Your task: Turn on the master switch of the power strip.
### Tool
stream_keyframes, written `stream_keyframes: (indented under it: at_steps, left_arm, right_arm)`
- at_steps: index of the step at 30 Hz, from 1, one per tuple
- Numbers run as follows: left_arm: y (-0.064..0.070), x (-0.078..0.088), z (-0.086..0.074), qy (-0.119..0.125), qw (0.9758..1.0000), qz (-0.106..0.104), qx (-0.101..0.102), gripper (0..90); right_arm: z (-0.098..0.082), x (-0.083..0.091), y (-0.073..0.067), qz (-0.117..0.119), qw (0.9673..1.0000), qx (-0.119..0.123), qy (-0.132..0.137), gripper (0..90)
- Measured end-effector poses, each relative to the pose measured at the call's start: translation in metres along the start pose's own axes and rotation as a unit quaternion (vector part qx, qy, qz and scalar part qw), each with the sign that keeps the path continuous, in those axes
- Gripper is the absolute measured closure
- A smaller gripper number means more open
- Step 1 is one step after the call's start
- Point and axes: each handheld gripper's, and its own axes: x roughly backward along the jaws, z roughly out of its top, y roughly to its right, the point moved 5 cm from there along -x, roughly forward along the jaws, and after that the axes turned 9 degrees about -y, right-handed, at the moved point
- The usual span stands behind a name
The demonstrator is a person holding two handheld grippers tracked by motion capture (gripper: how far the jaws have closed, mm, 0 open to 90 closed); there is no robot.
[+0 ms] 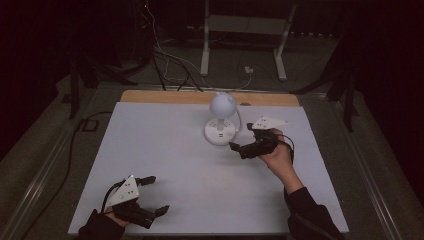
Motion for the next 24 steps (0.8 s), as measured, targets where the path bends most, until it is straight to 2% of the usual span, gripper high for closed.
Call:
stream_keyframes:
  at_steps: [5, 13, 17, 20, 24]
  left_arm:
    - [0.0, 0.0, 0.0, 0.001, 1.0, 0.001, 0.0, 0.0]
    - [0.0, 0.001, 0.0, 0.001, 1.0, -0.001, 0.0, 0.0]
    - [0.0, 0.001, 0.0, 0.002, 1.0, -0.002, 0.001, 0.0]
    - [0.0, 0.0, 0.0, 0.001, 1.0, -0.002, 0.002, 0.0]
    - [0.0, 0.0, 0.0, 0.0, 1.0, -0.001, 0.002, 0.0]
  right_arm:
    - [-0.003, -0.018, 0.009, -0.004, 0.9999, -0.012, -0.003, 0.0]
    - [-0.006, -0.032, 0.016, -0.007, 0.9996, -0.026, 0.002, 0.0]
    - [-0.004, -0.04, 0.022, -0.015, 0.9981, -0.058, 0.016, 0.0]
    - [-0.005, -0.042, 0.025, -0.019, 0.9978, -0.061, 0.019, 0.0]
    - [-0.005, -0.047, 0.029, -0.028, 0.9963, -0.078, 0.026, 0.0]
